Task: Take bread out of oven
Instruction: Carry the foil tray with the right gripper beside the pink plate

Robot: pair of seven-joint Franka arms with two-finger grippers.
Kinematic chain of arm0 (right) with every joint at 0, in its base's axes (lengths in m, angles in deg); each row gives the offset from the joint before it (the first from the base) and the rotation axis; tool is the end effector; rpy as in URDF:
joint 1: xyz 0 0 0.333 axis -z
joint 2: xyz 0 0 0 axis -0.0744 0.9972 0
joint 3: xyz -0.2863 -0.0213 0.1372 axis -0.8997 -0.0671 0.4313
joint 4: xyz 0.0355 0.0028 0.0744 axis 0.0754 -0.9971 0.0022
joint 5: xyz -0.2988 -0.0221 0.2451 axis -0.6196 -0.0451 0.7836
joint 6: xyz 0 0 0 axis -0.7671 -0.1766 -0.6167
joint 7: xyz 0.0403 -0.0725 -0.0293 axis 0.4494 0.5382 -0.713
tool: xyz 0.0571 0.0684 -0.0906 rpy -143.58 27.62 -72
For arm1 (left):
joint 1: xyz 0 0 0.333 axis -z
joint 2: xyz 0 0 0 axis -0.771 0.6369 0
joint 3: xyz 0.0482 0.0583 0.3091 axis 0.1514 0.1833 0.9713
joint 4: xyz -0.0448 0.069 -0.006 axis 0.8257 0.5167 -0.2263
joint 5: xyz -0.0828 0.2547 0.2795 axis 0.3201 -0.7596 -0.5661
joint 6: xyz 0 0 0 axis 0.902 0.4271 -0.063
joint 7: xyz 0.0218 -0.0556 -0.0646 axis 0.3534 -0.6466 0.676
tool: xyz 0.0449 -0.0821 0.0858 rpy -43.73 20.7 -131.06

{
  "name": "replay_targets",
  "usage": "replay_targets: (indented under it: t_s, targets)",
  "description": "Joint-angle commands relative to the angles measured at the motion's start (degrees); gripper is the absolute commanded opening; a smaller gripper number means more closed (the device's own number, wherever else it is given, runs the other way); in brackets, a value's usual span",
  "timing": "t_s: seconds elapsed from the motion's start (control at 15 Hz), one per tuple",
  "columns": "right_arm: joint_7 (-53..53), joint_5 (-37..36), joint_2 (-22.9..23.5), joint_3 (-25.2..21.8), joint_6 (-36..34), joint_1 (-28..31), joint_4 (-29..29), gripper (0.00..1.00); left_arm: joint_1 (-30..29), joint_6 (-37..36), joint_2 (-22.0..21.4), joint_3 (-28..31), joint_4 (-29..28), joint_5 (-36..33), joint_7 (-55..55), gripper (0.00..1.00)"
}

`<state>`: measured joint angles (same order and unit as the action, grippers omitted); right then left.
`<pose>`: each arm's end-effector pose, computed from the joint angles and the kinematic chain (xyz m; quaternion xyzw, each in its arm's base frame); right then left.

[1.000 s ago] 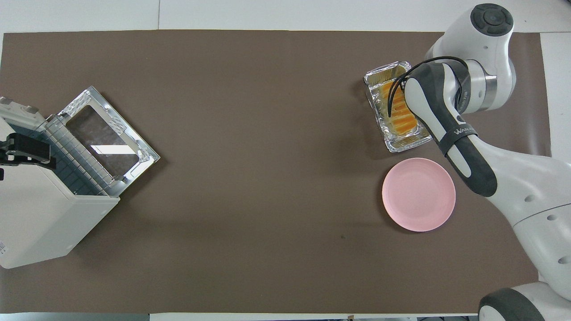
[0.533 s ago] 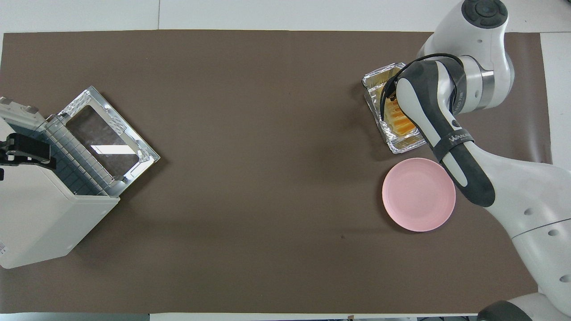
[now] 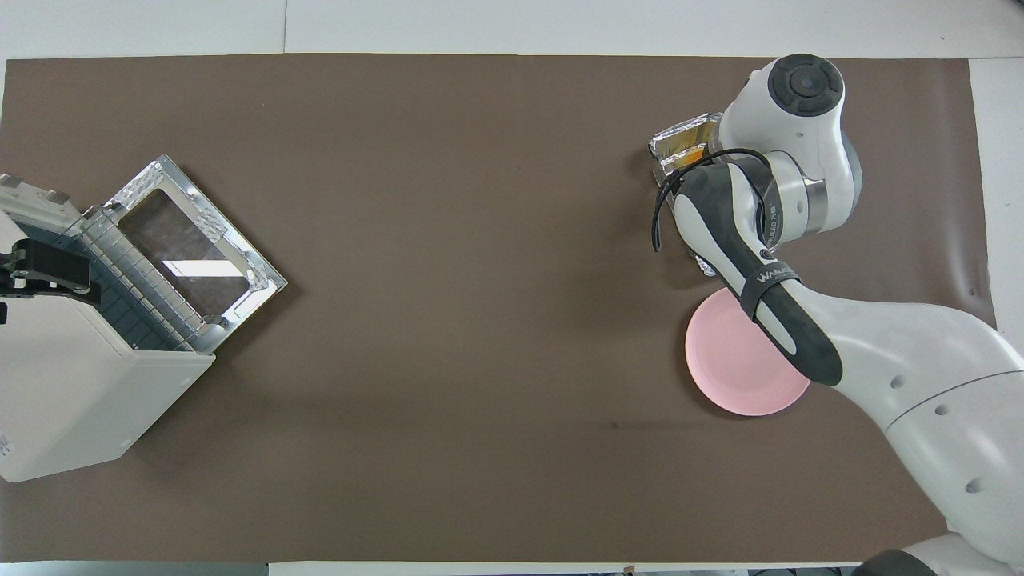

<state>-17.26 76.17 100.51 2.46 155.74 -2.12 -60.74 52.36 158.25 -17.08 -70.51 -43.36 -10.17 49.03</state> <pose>0.7028 0.0996 0.2831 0.9884 0.1452 0.0228 0.0373 0.5090 -0.0060 0.5974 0.9949 0.0604 -0.0803 0.0074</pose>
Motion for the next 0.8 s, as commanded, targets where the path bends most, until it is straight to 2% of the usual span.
replay_targets:
  t_s: [0.0, 0.2, 0.4, 0.6, 0.73]
  targets:
    - [0.0, -1.0, -3.4, 0.5, 2.7, 0.7, -5.2, 0.0, -0.2, -0.1, -1.5, 0.1, -1.7, 0.4, -0.1, 1.0]
    - [0.1, -0.8, -3.4, 0.5, 0.3, 0.9, -3.8, 0.0, -0.2, -0.1, -1.5, 0.1, -1.7, 0.4, -0.1, 1.0]
    - [0.3, -0.5, -5.0, 0.6, -8.6, 0.3, 0.3, 0.0, -0.1, -0.1, -1.5, 0.1, -1.7, 0.4, -0.1, 1.0]
    - [0.3, -0.1, -12.3, 0.7, -16.1, 0.4, -2.2, 0.0, -0.2, -0.1, -1.5, 0.1, -1.7, 0.4, -0.1, 1.0]
    - [0.6, 0.4, -19.1, 0.7, -18.2, 0.4, -8.5, 0.0, -0.2, -0.1, -1.5, 0.1, -1.7, 0.4, -0.1, 1.0]
